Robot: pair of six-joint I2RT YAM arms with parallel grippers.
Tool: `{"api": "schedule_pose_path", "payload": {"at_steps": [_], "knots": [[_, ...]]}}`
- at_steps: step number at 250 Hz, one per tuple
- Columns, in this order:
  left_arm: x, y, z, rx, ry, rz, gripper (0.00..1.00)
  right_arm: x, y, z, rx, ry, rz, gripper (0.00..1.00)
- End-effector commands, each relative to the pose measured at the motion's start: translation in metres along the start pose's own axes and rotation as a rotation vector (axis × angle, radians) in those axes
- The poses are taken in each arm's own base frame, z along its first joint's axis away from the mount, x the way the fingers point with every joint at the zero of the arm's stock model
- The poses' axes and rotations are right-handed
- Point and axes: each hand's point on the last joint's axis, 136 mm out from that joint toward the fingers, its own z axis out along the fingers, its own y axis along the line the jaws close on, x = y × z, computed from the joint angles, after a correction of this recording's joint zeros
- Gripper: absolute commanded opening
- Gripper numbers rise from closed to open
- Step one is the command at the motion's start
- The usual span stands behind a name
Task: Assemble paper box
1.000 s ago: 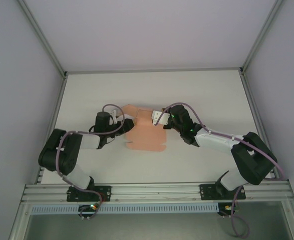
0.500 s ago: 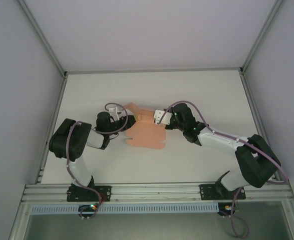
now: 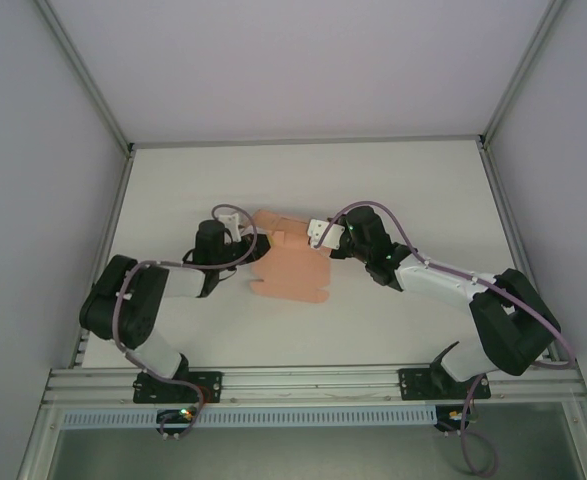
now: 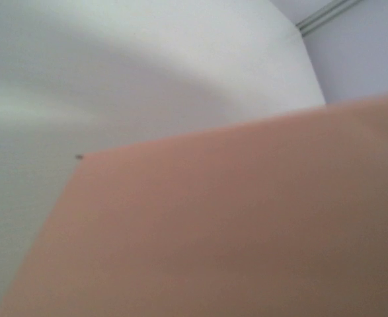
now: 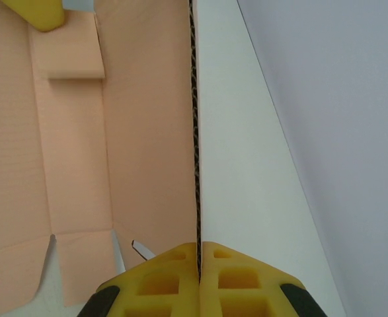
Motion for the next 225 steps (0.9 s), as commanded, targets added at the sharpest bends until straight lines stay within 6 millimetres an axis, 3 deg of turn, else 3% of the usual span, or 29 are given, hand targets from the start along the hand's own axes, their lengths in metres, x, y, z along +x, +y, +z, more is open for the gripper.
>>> {"api": "schedule_pose_path", "payload": {"at_steps": [1, 22, 37, 62, 101, 140, 170, 225], "knots": [[-0.005, -0.005, -0.008, -0.039, -0.002, 0.066, 0.46, -0.015, -0.004, -0.006, -0.015, -0.045, 0.011, 0.0], [-0.008, -0.003, -0.022, -0.113, -0.013, 0.103, 0.61, -0.012, -0.005, -0.007, -0.009, -0.04, 0.006, 0.0], [-0.01, 0.004, -0.037, -0.209, -0.019, 0.129, 0.79, -0.011, -0.006, -0.007, -0.003, -0.04, 0.002, 0.0], [-0.017, 0.007, -0.069, -0.344, -0.03, 0.188, 0.99, -0.009, -0.006, -0.008, -0.003, -0.038, -0.01, 0.0], [-0.032, 0.007, -0.12, -0.519, -0.088, 0.236, 1.0, -0.008, -0.002, -0.006, -0.013, -0.04, -0.025, 0.0], [-0.065, 0.041, -0.163, -0.629, -0.205, 0.026, 1.0, -0.011, 0.004, -0.007, -0.037, -0.064, -0.035, 0.0], [-0.089, 0.046, -0.148, -0.539, -0.194, -0.007, 1.0, -0.012, 0.007, -0.008, -0.049, -0.078, -0.04, 0.0], [-0.107, 0.015, -0.093, -0.237, -0.102, 0.161, 0.98, -0.013, 0.012, -0.009, -0.069, -0.088, -0.042, 0.0]]}}
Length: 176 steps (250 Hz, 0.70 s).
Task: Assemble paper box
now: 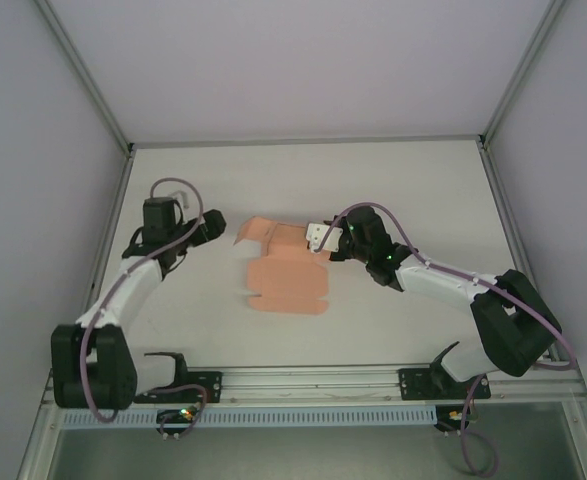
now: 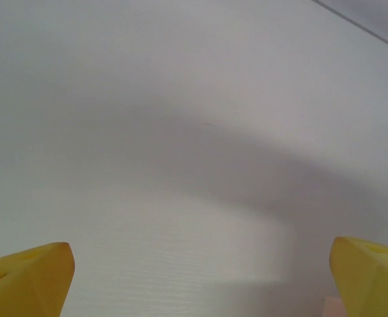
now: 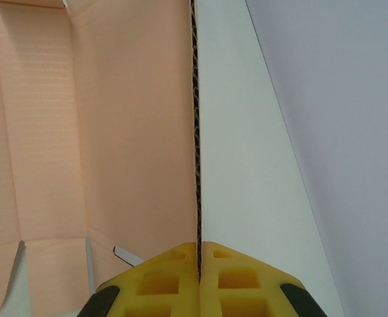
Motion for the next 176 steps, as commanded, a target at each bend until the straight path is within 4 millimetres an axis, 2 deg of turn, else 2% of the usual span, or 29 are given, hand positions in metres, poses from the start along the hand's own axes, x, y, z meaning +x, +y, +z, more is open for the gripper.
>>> {"api": "schedule_pose_path", "payload": {"at_steps": [1, 31, 61, 78, 99, 154, 176], "knots": [[-0.011, -0.047, 0.007, 0.263, -0.006, 0.131, 0.97, -0.004, 0.004, -0.006, -0.025, -0.029, -0.008, 0.0], [0.004, -0.071, 0.017, 0.396, 0.065, 0.216, 0.87, -0.004, 0.004, -0.005, -0.027, -0.03, -0.006, 0.0], [0.036, -0.097, 0.025, 0.455, 0.147, 0.378, 0.77, -0.005, 0.004, -0.005, -0.024, -0.03, -0.005, 0.0], [0.049, -0.108, 0.025, 0.476, 0.178, 0.436, 0.69, -0.003, 0.003, -0.005, -0.023, -0.019, -0.001, 0.0], [0.057, -0.113, 0.025, 0.488, 0.173, 0.45, 0.61, -0.001, 0.002, -0.003, -0.011, -0.008, -0.008, 0.0], [0.081, -0.116, 0.029, 0.517, 0.202, 0.437, 0.59, 0.01, -0.005, 0.001, 0.027, 0.05, -0.025, 0.0], [0.084, -0.112, 0.034, 0.504, 0.179, 0.443, 0.59, 0.014, -0.007, 0.003, 0.039, 0.079, -0.039, 0.0]]}}
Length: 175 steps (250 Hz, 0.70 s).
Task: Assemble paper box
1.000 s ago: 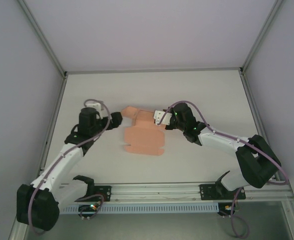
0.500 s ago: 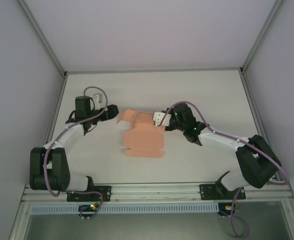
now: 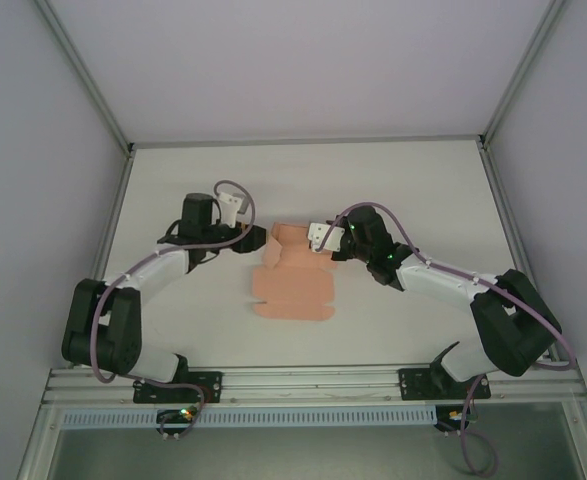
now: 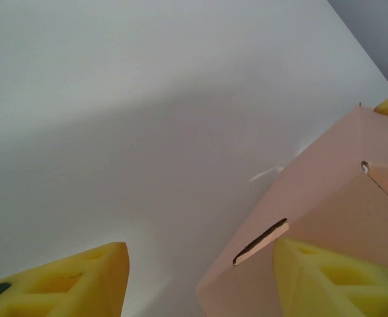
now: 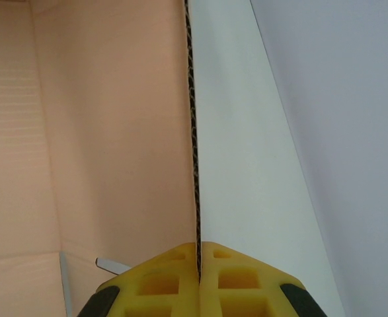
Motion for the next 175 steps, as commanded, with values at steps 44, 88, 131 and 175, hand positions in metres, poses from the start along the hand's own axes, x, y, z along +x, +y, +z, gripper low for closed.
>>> {"api": "schedule_pose_path", "payload": {"at_steps": [44, 88, 131, 175], "knots": [[0.013, 0.021, 0.017, -0.064, -0.09, -0.014, 0.64, 0.017, -0.003, 0.007, 0.115, 0.145, -0.168, 0.0], [0.019, 0.035, 0.032, -0.079, -0.092, -0.034, 0.64, 0.023, -0.004, 0.01, 0.184, 0.199, -0.239, 0.0], [0.028, 0.047, 0.033, -0.106, -0.113, -0.052, 0.63, 0.026, -0.005, 0.013, 0.186, 0.237, -0.274, 0.0], [0.031, 0.049, 0.035, -0.098, -0.11, -0.05, 0.64, 0.021, -0.011, 0.011, 0.204, 0.237, -0.302, 0.0]]}}
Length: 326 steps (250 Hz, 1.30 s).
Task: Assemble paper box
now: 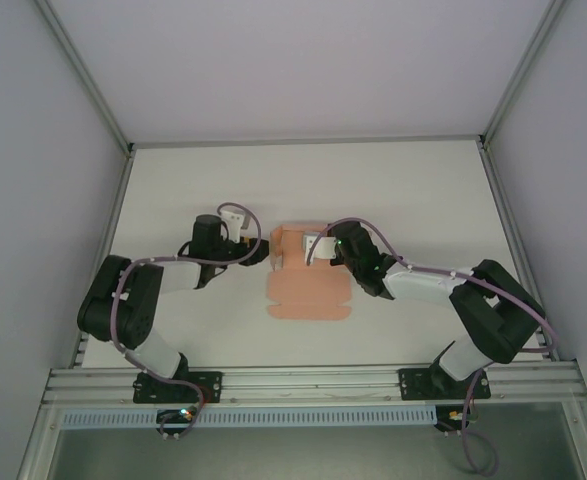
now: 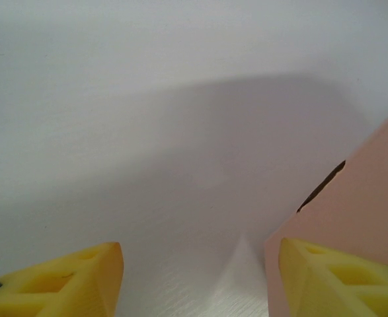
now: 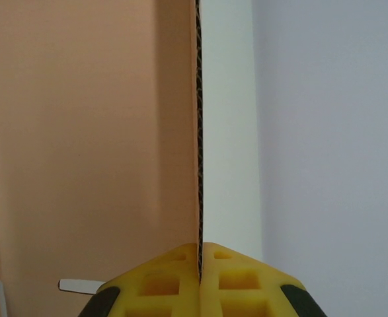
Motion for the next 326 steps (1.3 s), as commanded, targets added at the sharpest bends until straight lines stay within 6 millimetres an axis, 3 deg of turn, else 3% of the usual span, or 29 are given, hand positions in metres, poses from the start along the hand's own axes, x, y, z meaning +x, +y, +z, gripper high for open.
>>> {"api": "schedule_pose_path", "payload": {"at_steps": [1, 90, 188, 285, 289, 326], "knots": [[-0.009, 0.001, 0.001, 0.01, -0.041, 0.003, 0.64, -0.004, -0.016, -0.001, 0.053, 0.013, -0.035, 0.0], [-0.016, -0.018, 0.0, 0.111, -0.084, 0.057, 0.63, -0.011, -0.031, -0.002, 0.125, 0.009, -0.058, 0.0], [0.011, -0.017, 0.007, 0.076, -0.016, 0.083, 0.62, 0.004, 0.029, 0.012, 0.164, 0.071, -0.136, 0.0], [0.005, -0.032, 0.014, 0.119, -0.003, 0.149, 0.61, -0.004, 0.017, 0.004, 0.183, 0.041, -0.097, 0.0], [0.01, -0.041, 0.017, 0.139, 0.009, 0.159, 0.61, -0.004, 0.016, 0.003, 0.186, 0.04, -0.093, 0.0], [0.008, -0.043, 0.007, 0.132, -0.037, 0.128, 0.61, -0.006, 0.006, -0.002, 0.21, 0.034, -0.074, 0.0]]}}
